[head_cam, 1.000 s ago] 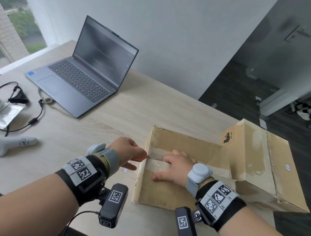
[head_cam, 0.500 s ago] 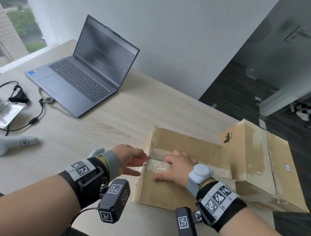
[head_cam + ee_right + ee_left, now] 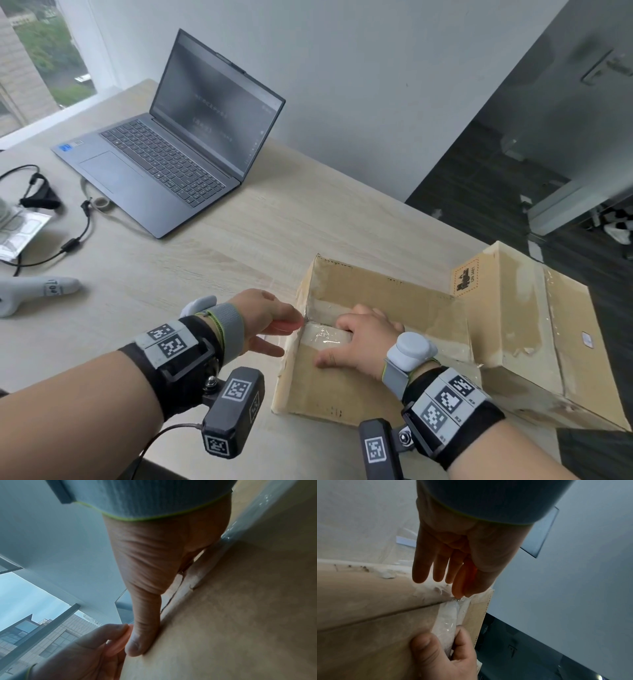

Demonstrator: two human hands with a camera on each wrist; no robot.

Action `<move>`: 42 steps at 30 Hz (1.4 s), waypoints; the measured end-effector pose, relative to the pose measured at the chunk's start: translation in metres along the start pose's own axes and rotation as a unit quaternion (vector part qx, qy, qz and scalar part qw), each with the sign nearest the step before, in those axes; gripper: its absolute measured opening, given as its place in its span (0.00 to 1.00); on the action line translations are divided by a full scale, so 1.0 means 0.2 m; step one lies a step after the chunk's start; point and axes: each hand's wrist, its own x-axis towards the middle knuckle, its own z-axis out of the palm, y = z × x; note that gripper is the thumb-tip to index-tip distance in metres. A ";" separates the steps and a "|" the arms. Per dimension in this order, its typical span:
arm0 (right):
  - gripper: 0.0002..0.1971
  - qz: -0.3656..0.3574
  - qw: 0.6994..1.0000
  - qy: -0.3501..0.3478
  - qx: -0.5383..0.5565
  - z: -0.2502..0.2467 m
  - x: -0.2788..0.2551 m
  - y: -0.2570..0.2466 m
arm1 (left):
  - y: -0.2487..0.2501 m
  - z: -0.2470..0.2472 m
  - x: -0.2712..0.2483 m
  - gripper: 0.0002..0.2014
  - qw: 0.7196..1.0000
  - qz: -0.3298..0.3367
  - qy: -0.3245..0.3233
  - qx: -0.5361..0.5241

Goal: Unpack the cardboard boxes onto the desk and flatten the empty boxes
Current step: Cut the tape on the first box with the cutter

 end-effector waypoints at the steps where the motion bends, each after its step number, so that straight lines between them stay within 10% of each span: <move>1: 0.28 0.000 1.000 0.000 0.000 0.00 0.00 0.00 | 0.00 -0.01 0.00 0.10 1.000 0.008 0.001 0.010; 42: 0.31 -0.022 0.999 -0.001 0.031 0.01 0.00 0.02 | 0.06 0.00 0.00 0.17 0.992 0.055 0.040 0.106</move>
